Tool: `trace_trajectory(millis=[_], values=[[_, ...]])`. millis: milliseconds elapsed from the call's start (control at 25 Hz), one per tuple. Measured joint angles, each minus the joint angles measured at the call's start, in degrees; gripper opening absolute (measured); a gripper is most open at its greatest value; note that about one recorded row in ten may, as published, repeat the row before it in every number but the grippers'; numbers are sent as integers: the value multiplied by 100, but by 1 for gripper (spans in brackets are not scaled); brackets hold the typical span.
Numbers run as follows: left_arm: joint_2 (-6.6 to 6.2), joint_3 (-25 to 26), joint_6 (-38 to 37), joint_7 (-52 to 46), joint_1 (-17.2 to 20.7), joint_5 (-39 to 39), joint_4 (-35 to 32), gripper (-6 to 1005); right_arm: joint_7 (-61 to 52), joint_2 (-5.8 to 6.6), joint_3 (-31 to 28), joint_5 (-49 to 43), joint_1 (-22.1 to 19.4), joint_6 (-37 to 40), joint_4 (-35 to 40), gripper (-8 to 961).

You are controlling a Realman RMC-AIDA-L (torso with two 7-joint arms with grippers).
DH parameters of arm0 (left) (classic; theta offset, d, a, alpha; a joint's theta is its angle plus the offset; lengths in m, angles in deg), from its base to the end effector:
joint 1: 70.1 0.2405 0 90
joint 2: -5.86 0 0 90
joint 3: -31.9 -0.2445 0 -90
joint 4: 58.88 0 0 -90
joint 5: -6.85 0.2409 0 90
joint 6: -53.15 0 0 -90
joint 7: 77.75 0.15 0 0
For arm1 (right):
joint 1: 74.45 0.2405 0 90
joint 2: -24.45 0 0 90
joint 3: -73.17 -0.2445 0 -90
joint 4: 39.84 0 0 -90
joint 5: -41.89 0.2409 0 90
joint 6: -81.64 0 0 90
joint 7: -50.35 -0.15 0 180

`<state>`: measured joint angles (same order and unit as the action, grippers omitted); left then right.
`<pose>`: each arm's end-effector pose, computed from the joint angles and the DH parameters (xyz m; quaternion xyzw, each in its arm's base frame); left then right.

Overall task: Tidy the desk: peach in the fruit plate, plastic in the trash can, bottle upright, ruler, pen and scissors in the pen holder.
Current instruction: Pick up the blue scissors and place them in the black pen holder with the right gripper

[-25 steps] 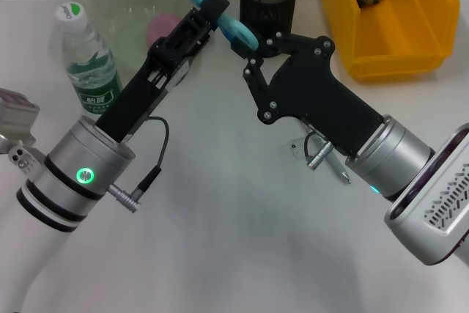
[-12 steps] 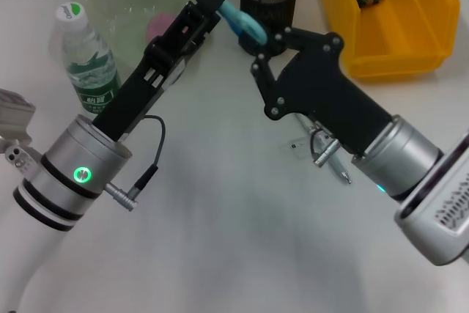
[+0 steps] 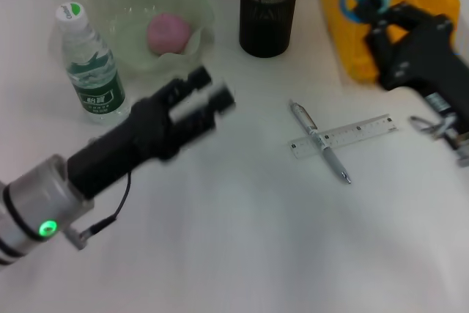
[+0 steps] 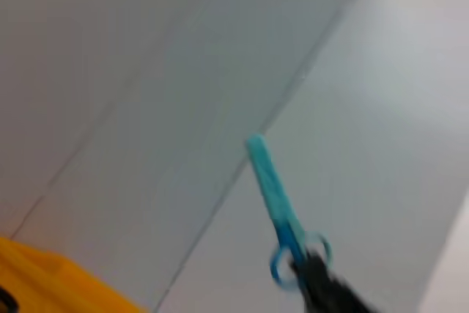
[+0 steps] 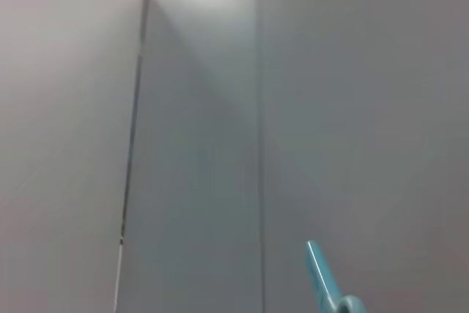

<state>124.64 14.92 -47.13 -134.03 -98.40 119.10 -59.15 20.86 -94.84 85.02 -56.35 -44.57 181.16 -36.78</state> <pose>-0.2606 0.2705 -0.0614 -0.8105 -0.2713 -0.5071 0.1111 0.2618 0.3134 -0.0197 -0.7791 0.0765 0.5026 0.3668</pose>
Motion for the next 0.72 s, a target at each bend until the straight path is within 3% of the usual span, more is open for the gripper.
trace_trajectory(millis=[40,80,120,160,200,280,360,400,440,560,600,720], values=[[0,0,0,0,0,0,0,818,0,0,0,0,0,0,0,79],[-7,-40,-2,410,95,327,-231,818,-1053,12,21,-7,-24,1,719,79],[-7,-40,-2,410,95,327,-231,818,-1053,12,21,-7,-24,1,719,79],[-9,-60,3,567,147,456,-322,818,-1633,28,48,-11,-21,-8,1140,79],[-11,-98,53,859,267,632,-468,818,-3060,86,277,-72,-3,-86,2130,79],[-11,-121,81,954,320,673,-515,818,-3661,147,469,-99,11,-125,2518,79],[-12,-190,110,1067,372,693,-546,818,-4964,355,977,-137,46,-215,3362,79],[-13,-371,140,1201,402,700,-565,818,-5956,543,1382,-220,101,-297,3992,79],[-13,-371,140,1201,402,700,-565,818,-5956,543,1382,-220,101,-297,3992,79],[-13,-473,171,1226,405,701,-587,818,-7754,868,1955,-726,339,-440,4951,79],[-13,-672,297,1252,405,703,-624,817,-8710,1068,2212,-1279,636,-443,5326,79],[-13,-765,397,1300,409,707,-630,817,-9752,1282,2448,-2266,1263,-354,5665,79]])
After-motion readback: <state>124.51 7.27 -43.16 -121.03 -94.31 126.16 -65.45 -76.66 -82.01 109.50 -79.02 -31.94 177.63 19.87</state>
